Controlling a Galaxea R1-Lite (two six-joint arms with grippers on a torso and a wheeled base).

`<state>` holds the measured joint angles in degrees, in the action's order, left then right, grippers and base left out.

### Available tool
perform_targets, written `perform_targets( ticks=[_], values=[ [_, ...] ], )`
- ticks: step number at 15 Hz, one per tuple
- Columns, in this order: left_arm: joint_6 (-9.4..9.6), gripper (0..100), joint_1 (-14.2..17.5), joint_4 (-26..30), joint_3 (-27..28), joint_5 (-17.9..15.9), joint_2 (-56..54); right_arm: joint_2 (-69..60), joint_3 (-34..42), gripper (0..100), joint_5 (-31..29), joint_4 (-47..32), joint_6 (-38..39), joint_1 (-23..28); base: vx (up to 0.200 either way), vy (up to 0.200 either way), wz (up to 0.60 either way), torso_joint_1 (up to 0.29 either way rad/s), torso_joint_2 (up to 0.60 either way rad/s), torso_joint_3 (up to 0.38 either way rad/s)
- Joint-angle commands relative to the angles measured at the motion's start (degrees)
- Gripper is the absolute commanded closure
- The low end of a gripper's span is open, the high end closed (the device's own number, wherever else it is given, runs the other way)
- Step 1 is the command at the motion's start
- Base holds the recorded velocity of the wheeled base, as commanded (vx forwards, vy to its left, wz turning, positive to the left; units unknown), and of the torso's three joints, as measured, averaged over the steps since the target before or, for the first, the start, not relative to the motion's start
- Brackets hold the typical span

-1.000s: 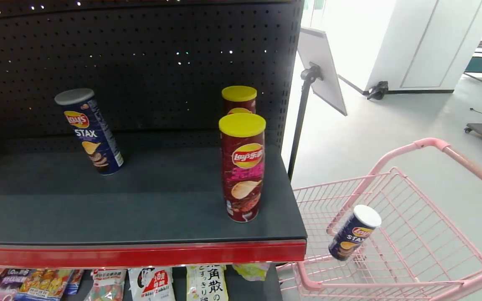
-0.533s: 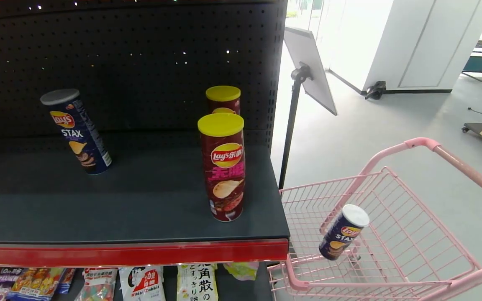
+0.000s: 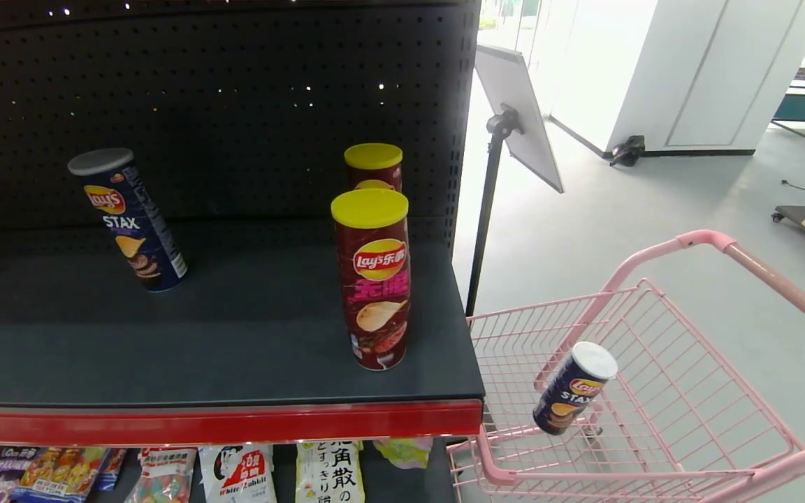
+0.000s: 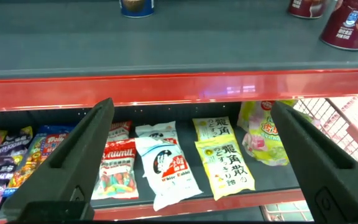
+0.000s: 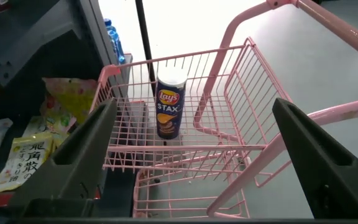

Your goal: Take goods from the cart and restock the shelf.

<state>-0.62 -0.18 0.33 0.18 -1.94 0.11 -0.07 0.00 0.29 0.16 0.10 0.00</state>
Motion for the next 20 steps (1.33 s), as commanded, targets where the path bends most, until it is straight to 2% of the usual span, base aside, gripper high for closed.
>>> perform_targets(
  ticks=[1, 14, 18, 20],
  values=[
    [0.01, 0, 0.0, 0.0, 0.0, 0.0, 0.0, 0.1, 0.0, 0, 0.1, 0.0, 0.0, 0.0, 0.000, 0.000, 0.00, 0.000, 0.00, 0.000],
    [0.09, 0, 0.0, -0.1, 0.0, 0.0, 0.0, 0.1, 0.0, 0, 0.1, 0.0, 0.1, 0.0, 0.000, 0.000, 0.00, 0.000, 0.00, 0.000],
    [0.09, 0, 0.0, -0.1, 0.0, 0.0, 0.0, 0.1, 0.0, 0, 0.1, 0.0, 0.1, 0.0, 0.000, -0.200, 0.00, 0.003, 0.01, 0.006],
    [0.01, 0, 0.0, -0.1, 0.0, 0.0, 0.0, 0.1, 0.0, 0, 0.1, 0.0, 0.1, 0.0, 0.000, 0.000, 0.00, 0.000, 0.00, 0.000]
  ],
)
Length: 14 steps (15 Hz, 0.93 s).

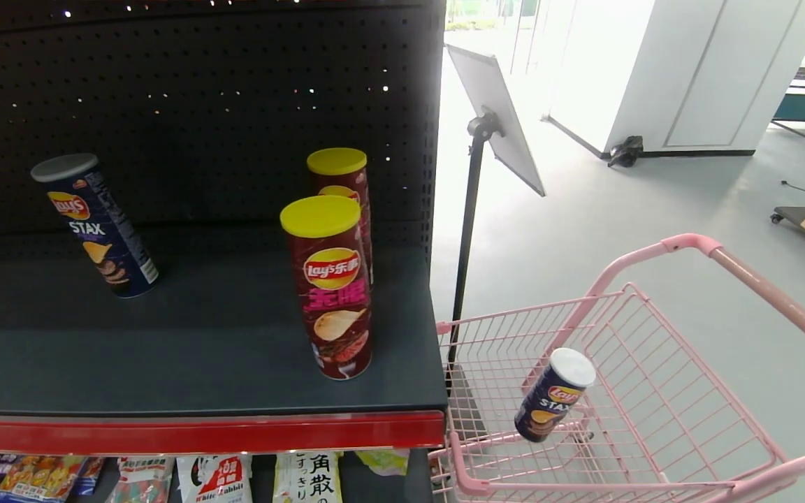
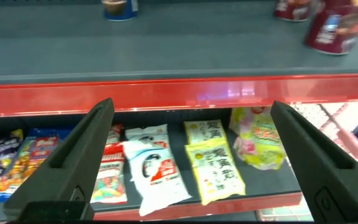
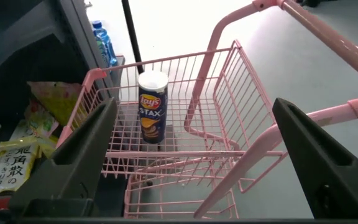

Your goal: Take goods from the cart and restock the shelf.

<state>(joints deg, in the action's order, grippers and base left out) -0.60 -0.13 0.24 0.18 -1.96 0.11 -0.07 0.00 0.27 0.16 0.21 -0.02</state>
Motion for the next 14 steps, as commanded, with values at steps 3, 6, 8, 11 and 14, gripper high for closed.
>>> perform_targets(
  ticks=[3, 6, 8, 11, 14],
  values=[
    [-0.11, 0, 0.0, 0.0, 0.0, 0.0, 0.0, 0.1, 0.0, 0, 0.1, 0.0, 0.0, 0.0, 0.000, 0.000, 0.00, 0.000, 0.00, 0.000],
    [-0.11, 0, 0.0, 0.1, 0.0, 0.0, 0.0, 0.1, 0.0, 0, 0.1, 0.0, 0.0, 0.0, 0.000, 0.000, 0.00, 0.000, 0.00, 0.000],
    [-0.11, 0, 0.0, 0.1, -0.1, 0.0, 0.0, 0.1, 0.0, 0, 0.3, 0.1, 0.1, 0.0, 0.000, 0.000, 0.00, -0.045, 0.11, 0.062],
    [-0.11, 0, 0.0, 0.1, 0.0, 0.0, 0.0, 0.1, 0.0, 0, 0.3, 0.1, 0.3, 0.0, 0.000, 0.000, 0.00, -0.147, 0.34, 0.183],
    [-0.11, 0, 0.0, 0.0, 0.0, 0.0, 0.0, 0.1, 0.0, 0, 0.3, 0.1, 0.3, 0.0, 0.000, 0.000, 0.00, -0.152, 0.38, 0.219]
  ],
)
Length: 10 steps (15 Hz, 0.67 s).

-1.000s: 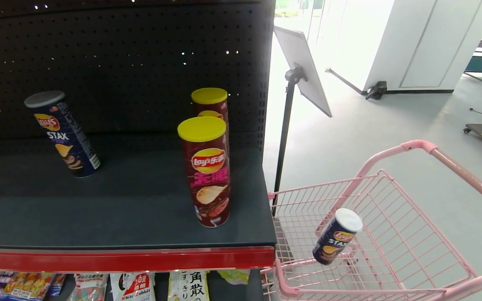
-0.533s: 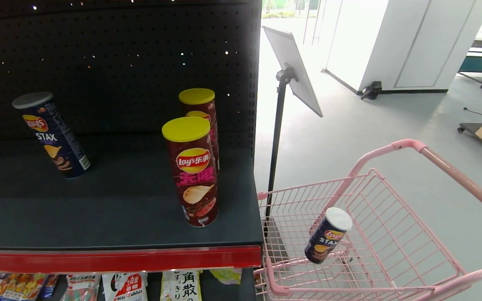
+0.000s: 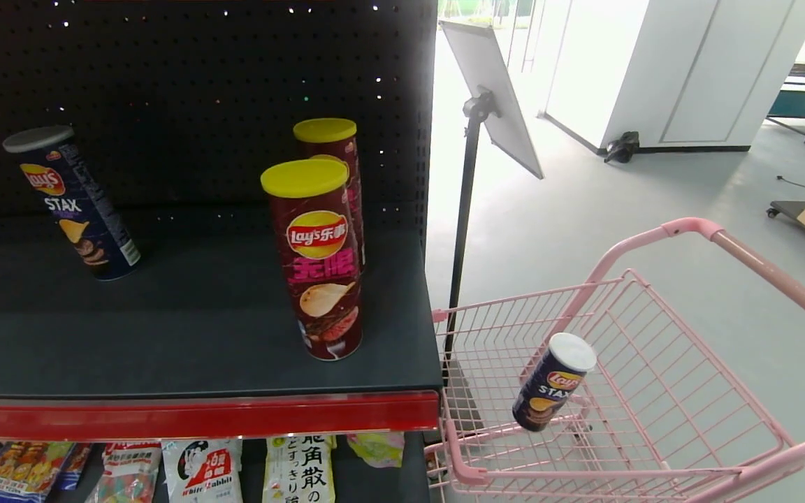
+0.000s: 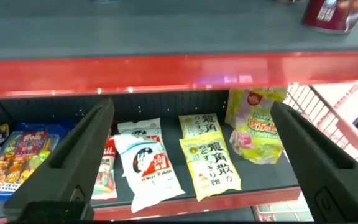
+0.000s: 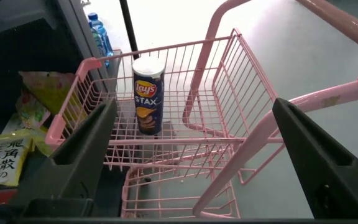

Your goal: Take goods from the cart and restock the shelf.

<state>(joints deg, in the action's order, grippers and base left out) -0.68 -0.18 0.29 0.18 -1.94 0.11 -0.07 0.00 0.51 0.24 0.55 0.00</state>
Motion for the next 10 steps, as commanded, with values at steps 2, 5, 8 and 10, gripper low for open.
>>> perform_targets(
  ticks=[2, 5, 8, 10],
  values=[
    [-0.02, 0, 0.0, 0.0, 0.0, 0.0, 0.0, 0.1, 0.0, 0, 0.0, 0.0, 0.0, 0.0, 0.000, 0.000, 0.00, -0.178, 0.40, 0.229],
    [-0.02, 0, 0.0, 0.0, 0.0, 0.0, 0.0, 0.1, 0.0, 0, 0.0, 0.0, 0.0, 0.0, 0.000, 0.000, 0.00, -0.190, 0.47, 0.271],
    [-0.02, 0, 0.0, 0.0, 0.0, 0.0, 0.0, 0.1, 0.0, 0, 0.0, 0.0, 0.0, 0.0, 0.000, 0.000, 0.00, -0.217, 0.54, 0.328],
    [-0.02, 0, 0.0, 0.0, 0.0, 0.0, 0.0, 0.1, 0.0, 0, 0.0, 0.0, -0.2, 0.0, 0.000, 0.000, 0.00, -0.205, 0.54, 0.337]
  ],
)
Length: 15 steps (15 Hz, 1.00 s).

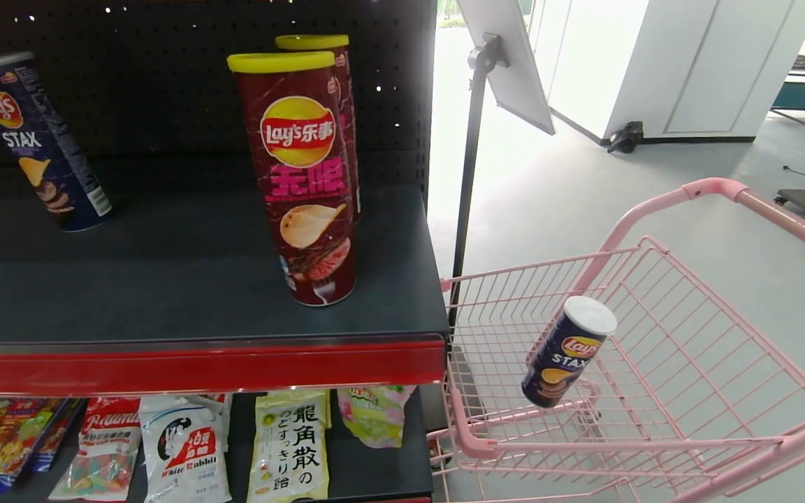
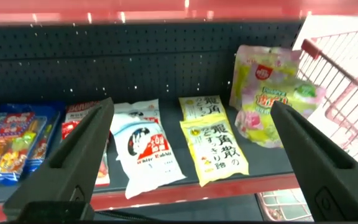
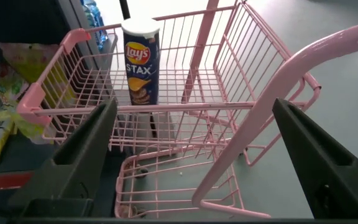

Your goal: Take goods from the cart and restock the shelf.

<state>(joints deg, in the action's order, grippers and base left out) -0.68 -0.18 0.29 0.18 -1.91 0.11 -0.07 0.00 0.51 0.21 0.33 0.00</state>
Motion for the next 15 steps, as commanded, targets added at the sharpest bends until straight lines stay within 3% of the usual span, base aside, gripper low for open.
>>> perform_targets(
  ticks=[1, 6, 7, 8, 9, 10, 11, 12, 14, 15],
  values=[
    [-0.02, 0, 0.0, 0.0, 0.0, 0.0, 0.0, 0.1, 0.0, 0, 0.0, 0.1, -0.1, 0.0, 0.000, 0.000, 0.00, -0.203, 0.54, 0.344],
    [-0.02, 0, 0.0, 0.0, 0.0, 0.0, 0.0, 3.0, 0.0, 0, 1.2, 0.1, -1.2, -1.3, 0.000, 0.000, 0.00, -0.049, 0.13, 0.086],
    [-0.02, 0, 0.0, 0.0, 0.0, 0.0, 0.0, 3.2, -2.7, 0, 4.8, 1.9, -1.3, -1.4, 0.000, 0.000, 0.00, 0.000, 0.00, 0.000],
    [-0.02, 0, 0.0, 0.0, 0.0, 0.0, 0.0, 9.7, -15.0, 0, 10.9, 1.8, -1.3, -3.7, 0.000, 0.000, 0.00, 0.000, 0.00, 0.000],
    [-0.02, 0, 0.0, 0.0, 0.0, 0.0, 0.0, 16.3, -21.6, 0, 11.8, 0.7, -1.3, -5.7, 0.000, 0.000, 0.00, 0.000, 0.00, 0.000],
    [-0.02, 0, 0.0, 0.0, 0.0, 0.0, 0.0, 31.5, -38.8, 0, 10.5, 0.4, -1.0, -9.1, 0.000, 0.000, 0.00, 0.000, 0.00, 0.000],
    [-0.02, 0, 0.0, 0.0, 0.0, 0.0, 0.0, 33.0, -40.8, 0, 10.5, 0.4, -0.8, -9.2, 0.000, 0.000, 0.00, 0.000, 0.00, 0.000],
    [-0.02, 0, 0.0, 0.0, 0.0, 0.0, 0.0, 49.6, -59.0, 0, 11.8, 1.7, 6.4, -9.6, 0.000, 0.000, 0.00, 0.000, 0.00, 0.000],
    [-0.02, 0, 0.0, 0.0, 0.0, 0.0, 0.0, 60.7, -61.9, 0, 20.6, 5.9, 7.5, -7.4, 0.000, 0.000, 0.00, 0.000, 0.00, 0.000],
    [-0.02, 0, 0.0, 0.1, 0.0, 0.0, 0.0, 64.6, -59.9, 0, 25.6, 8.8, 7.1, -2.9, 0.000, 0.000, 0.00, 0.000, 0.00, 0.000]
  ],
)
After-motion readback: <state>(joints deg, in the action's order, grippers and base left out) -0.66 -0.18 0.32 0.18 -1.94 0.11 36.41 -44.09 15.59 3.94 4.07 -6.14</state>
